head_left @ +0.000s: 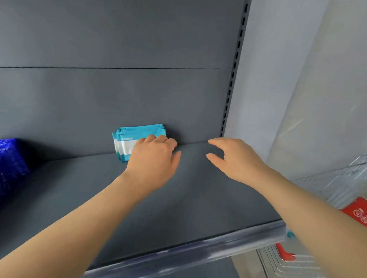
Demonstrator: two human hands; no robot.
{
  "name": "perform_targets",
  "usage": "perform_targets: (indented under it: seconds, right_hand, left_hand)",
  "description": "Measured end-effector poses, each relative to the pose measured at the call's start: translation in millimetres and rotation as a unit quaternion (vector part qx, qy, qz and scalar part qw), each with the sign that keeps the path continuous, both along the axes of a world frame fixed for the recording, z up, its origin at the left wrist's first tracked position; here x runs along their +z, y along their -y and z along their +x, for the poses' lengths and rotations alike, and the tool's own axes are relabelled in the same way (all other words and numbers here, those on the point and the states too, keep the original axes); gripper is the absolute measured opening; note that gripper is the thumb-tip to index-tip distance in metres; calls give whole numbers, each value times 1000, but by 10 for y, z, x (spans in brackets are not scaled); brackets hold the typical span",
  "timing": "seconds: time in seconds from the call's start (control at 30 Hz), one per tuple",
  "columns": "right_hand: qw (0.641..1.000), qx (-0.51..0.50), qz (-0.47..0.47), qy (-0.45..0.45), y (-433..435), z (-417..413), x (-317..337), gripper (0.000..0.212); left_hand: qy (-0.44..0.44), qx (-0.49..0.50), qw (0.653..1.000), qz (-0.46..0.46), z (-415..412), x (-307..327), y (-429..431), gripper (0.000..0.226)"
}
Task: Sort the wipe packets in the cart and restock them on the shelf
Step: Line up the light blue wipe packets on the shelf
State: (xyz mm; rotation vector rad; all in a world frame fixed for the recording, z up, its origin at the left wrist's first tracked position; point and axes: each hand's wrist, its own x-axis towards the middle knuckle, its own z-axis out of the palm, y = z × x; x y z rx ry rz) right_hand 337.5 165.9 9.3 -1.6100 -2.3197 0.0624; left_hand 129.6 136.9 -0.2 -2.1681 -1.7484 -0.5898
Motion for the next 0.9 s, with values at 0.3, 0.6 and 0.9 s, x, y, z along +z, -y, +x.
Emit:
perform_targets:
  seconds: [0.3, 0.6, 0.9]
  right_hand:
    - [998, -51, 34, 28, 400, 1952, -199, 49]
    - [990, -118, -41, 64, 393, 4199, -577, 48]
    - [977, -161, -124, 66, -461, 5575, -1580, 42]
  left_hand:
    - [9, -147, 989, -7, 2034, -148, 192, 35]
    - [5, -180, 980, -81, 4246, -640, -48, 33]
    - [-34, -159, 965, -204, 5538, -1654, -1139, 36]
